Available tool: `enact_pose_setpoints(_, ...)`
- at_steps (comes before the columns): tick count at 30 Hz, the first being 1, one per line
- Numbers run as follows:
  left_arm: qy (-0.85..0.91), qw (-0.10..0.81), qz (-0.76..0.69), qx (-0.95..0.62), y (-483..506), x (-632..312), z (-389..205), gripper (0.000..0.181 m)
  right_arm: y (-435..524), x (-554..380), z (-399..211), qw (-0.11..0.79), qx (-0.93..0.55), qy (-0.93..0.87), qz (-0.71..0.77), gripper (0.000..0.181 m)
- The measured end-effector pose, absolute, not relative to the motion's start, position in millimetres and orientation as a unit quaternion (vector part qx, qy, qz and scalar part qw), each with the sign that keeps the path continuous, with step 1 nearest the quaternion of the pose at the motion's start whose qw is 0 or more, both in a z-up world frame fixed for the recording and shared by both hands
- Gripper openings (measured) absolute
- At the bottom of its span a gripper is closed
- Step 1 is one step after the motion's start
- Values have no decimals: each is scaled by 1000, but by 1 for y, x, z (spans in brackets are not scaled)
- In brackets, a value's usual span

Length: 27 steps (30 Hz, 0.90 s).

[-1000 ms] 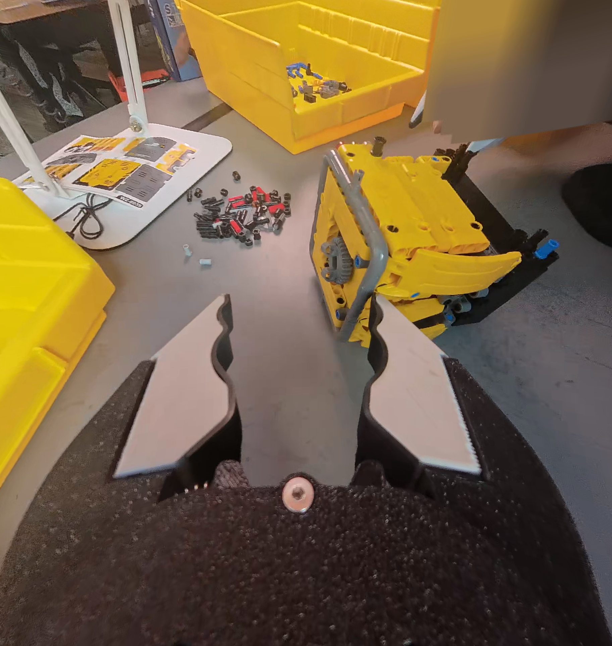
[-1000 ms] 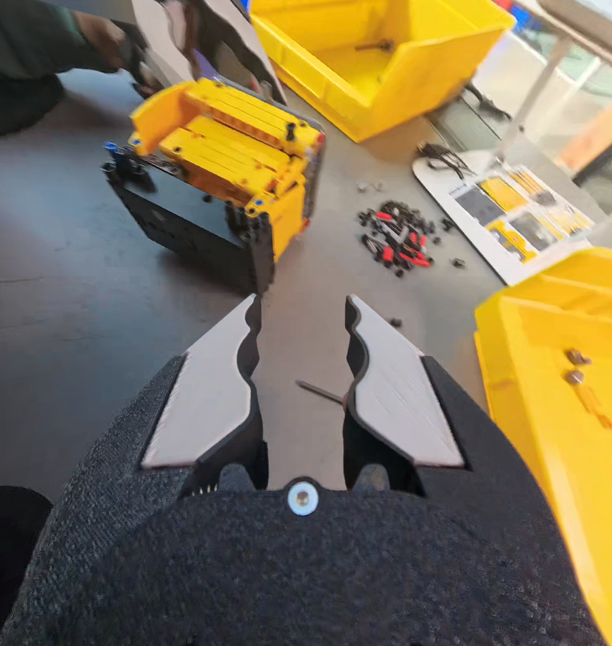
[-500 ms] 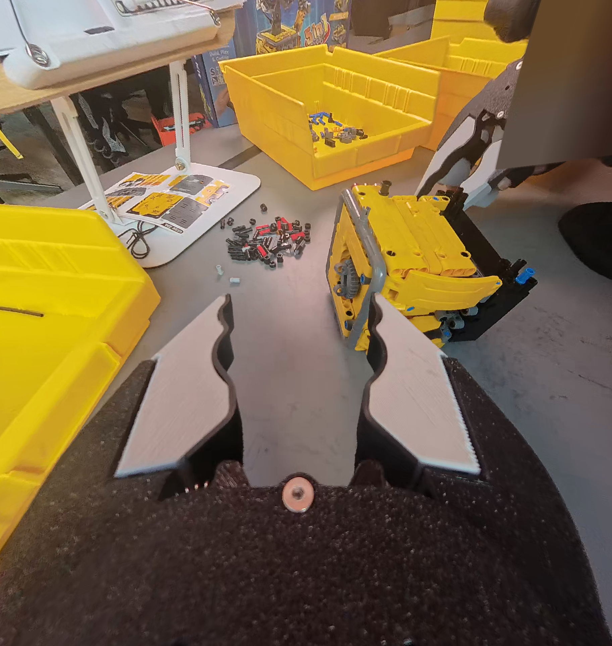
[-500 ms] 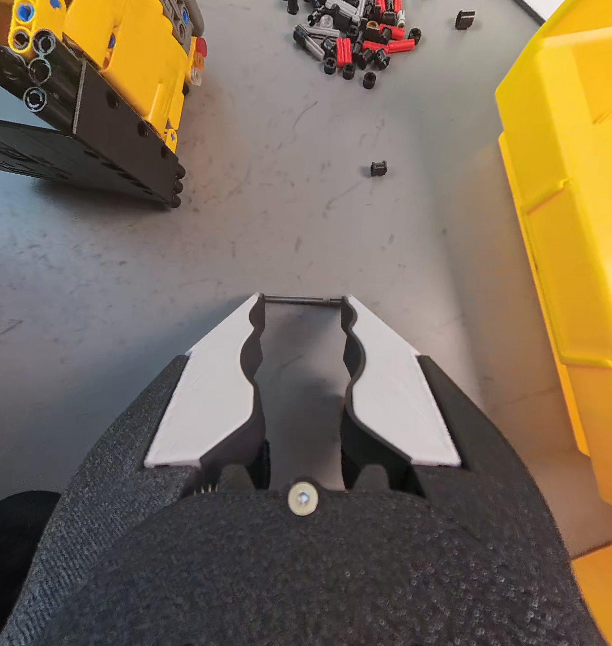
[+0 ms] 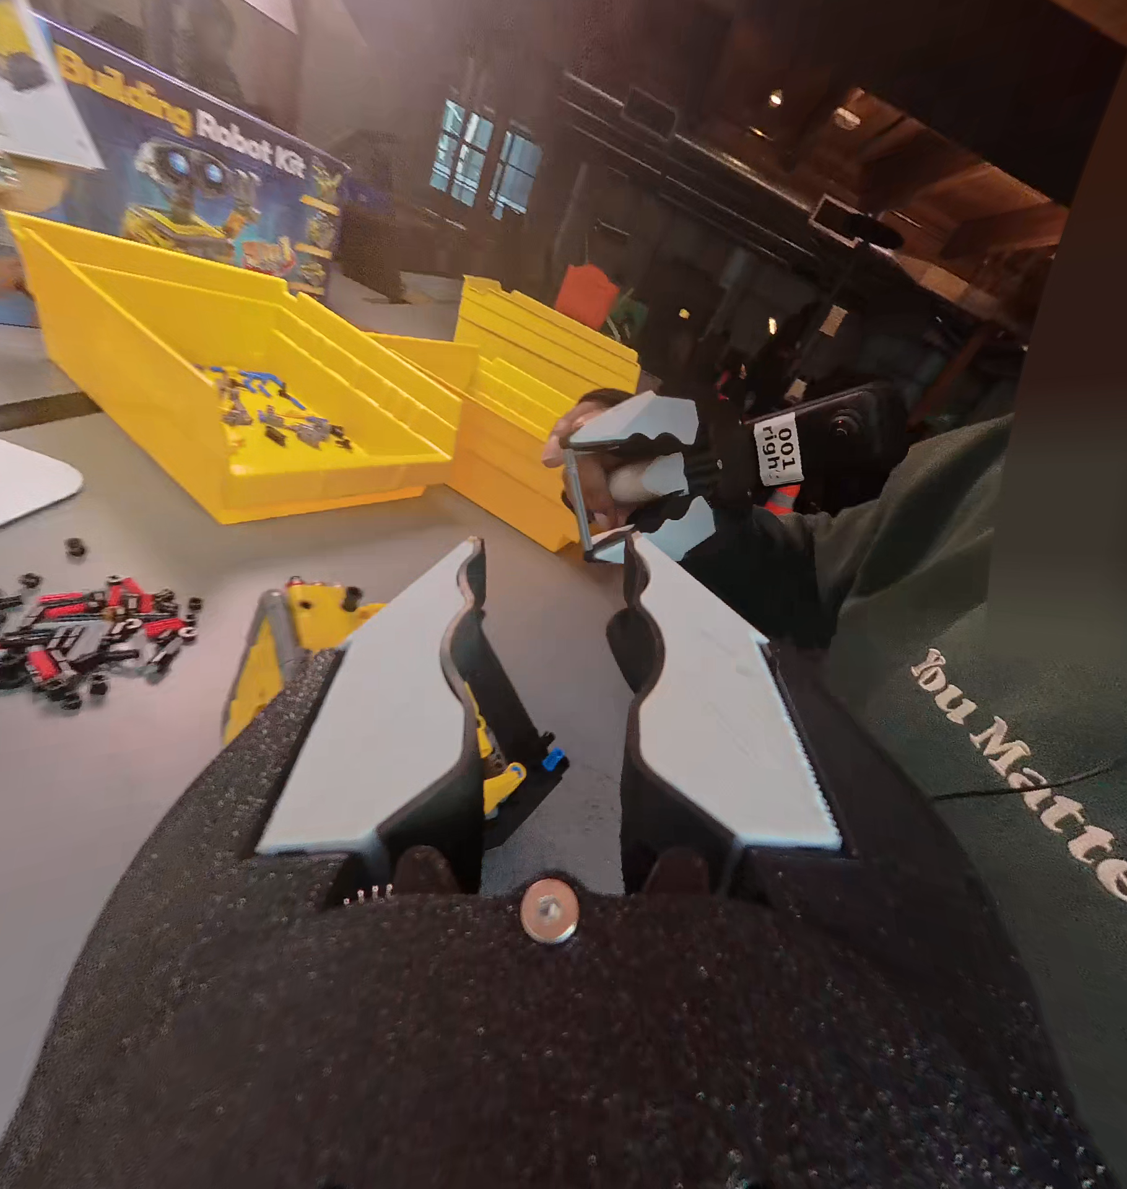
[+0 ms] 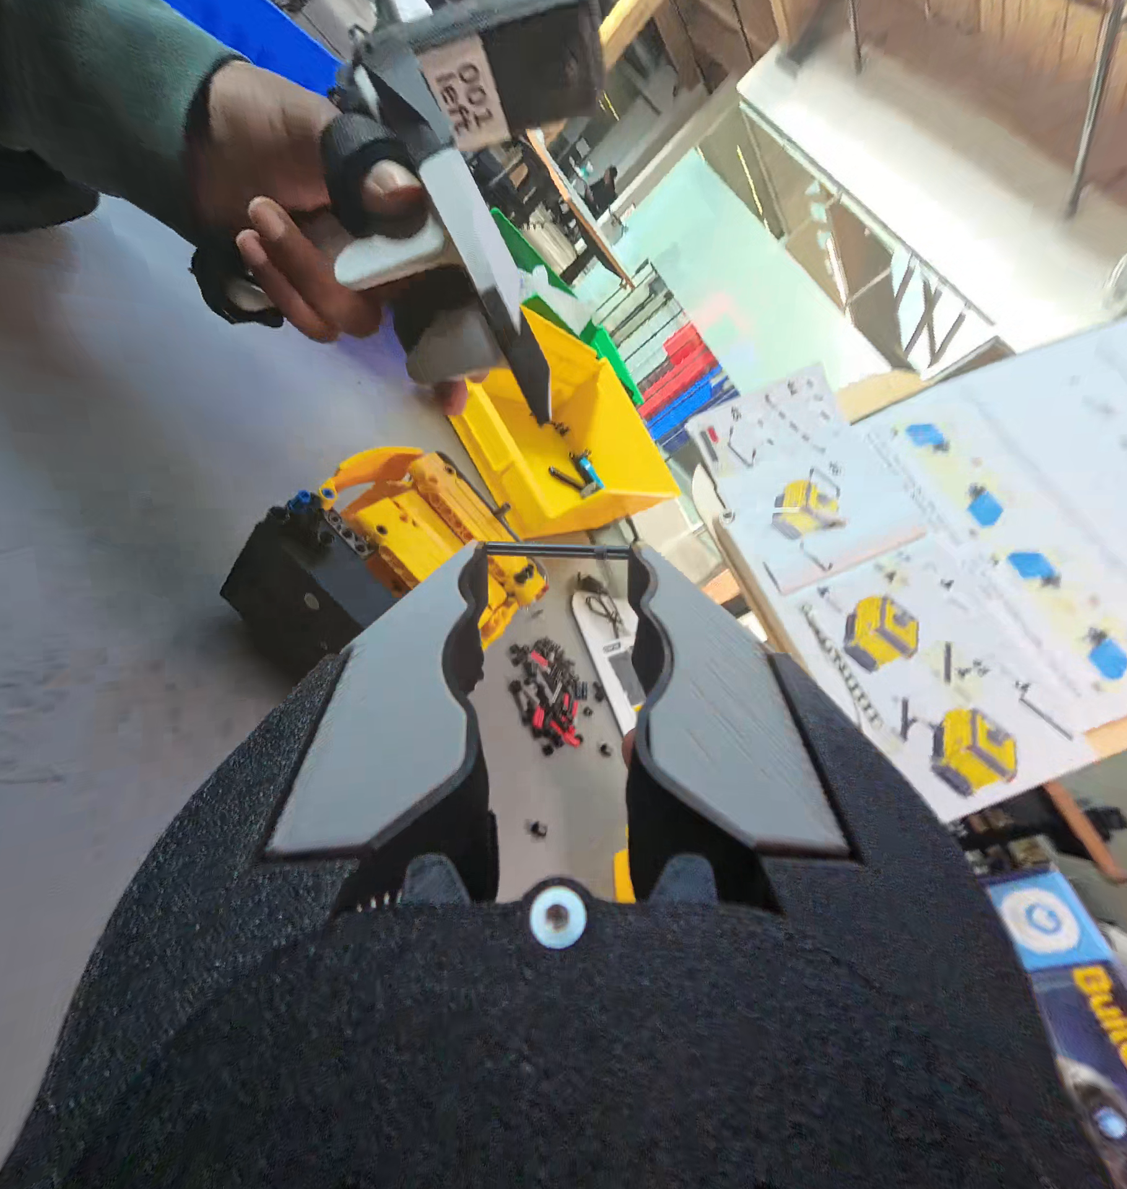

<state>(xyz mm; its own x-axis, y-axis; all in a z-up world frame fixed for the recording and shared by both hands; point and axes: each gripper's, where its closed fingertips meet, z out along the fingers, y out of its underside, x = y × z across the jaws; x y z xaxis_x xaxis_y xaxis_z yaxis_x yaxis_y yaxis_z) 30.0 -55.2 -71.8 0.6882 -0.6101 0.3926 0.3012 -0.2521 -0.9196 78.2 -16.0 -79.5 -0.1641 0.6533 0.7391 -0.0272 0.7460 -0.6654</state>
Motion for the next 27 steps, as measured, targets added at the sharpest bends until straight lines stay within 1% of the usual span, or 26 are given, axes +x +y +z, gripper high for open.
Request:
enact_pose_setpoints(4, 149, 569, -400, -703, -56, 70, -74, 30, -54, 66, -69, 623, -152, -716, 277, 43)
enact_pose_setpoints(7, 157, 570, -393, -704, -59, 75, -72, 10, -67, 63, -69, 626, -132, -722, 263, 43)
enact_pose_setpoints(8, 161, 571, -389, -704, -61, 76, -72, 7, -69, 63, -70, 627, -127, -724, 258, 43)
enact_pose_setpoints(9, 167, 571, -386, -705, -63, 78, -72, 4, -71, 64, -71, 627, -126, -726, 255, 43)
enact_pose_setpoints(14, 213, 562, -355, -716, -69, 84, -78, 4, -78, 69, -76, 611, -134, -733, 268, 43)
enact_pose_setpoints(16, 256, 549, -336, -722, -75, 87, -88, 3, -84, 75, -82, 566, -154, -747, 314, 35)
enact_pose_setpoints(18, 297, 525, -337, -723, -83, 93, -97, 3, -92, 84, -89, 492, -169, -770, 369, 34)
enact_pose_setpoints(20, 331, 500, -333, -728, -90, 96, -106, 3, -97, 91, -95, 439, -176, -788, 395, 30)
enact_pose_setpoints(24, 397, 453, -322, -731, -103, 104, -119, 3, -106, 99, -105, 367, -174, -817, 409, 27)
enact_pose_setpoints(27, 417, 438, -323, -728, -105, 108, -122, 3, -111, 99, -109, 348, -168, -825, 412, 15)
